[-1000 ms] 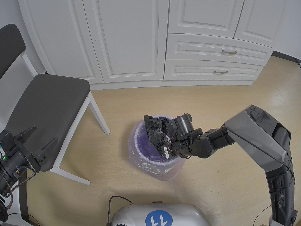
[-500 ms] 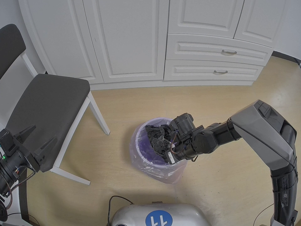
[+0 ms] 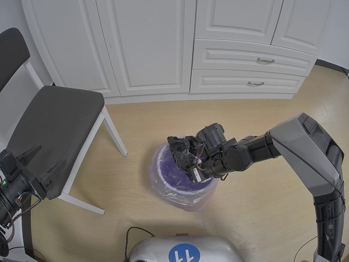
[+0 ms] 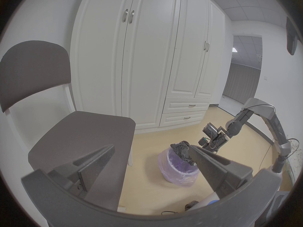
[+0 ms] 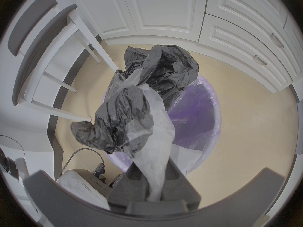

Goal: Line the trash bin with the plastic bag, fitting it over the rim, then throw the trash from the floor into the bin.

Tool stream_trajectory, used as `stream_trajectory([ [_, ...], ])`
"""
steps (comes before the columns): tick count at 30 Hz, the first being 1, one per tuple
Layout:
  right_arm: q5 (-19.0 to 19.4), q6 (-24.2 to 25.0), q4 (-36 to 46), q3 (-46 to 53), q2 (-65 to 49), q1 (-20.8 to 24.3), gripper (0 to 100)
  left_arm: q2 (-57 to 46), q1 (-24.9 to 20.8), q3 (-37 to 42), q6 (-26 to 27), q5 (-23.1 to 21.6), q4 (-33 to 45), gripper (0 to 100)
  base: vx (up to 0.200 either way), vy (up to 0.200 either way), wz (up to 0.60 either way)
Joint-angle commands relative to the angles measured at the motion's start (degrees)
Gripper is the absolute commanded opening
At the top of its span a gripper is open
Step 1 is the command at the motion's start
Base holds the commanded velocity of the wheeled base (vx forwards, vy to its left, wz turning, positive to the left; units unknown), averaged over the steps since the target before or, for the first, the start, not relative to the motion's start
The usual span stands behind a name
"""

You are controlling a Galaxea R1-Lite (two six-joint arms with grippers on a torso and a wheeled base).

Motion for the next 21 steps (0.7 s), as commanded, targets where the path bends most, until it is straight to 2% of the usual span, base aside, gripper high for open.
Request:
stream_trajectory([
  [1, -0.11, -0.01, 1.24, -2.91, 1.69, 0.00, 0, 0.09, -0.15, -0.06, -0.02, -0.01, -0.02, 100, 0.000, 0.000, 0.00],
  [8, -1.95, 0.60, 1.60, -8.98, 5.29, 0.00, 0, -0.27, -0.42, 0.56, 0.16, -0.63, -0.02, 100, 0.000, 0.000, 0.00],
  [12, -2.39, 3.33, 1.16, -12.40, 6.88, 0.44, 0, -0.27, -0.33, 0.21, -0.02, -0.89, -0.02, 100, 0.000, 0.000, 0.00],
  [21, -2.48, 3.15, 2.56, -11.97, 5.12, 0.35, 0, -0.18, -0.42, 0.38, -0.02, -0.89, -0.02, 100, 0.000, 0.000, 0.00],
])
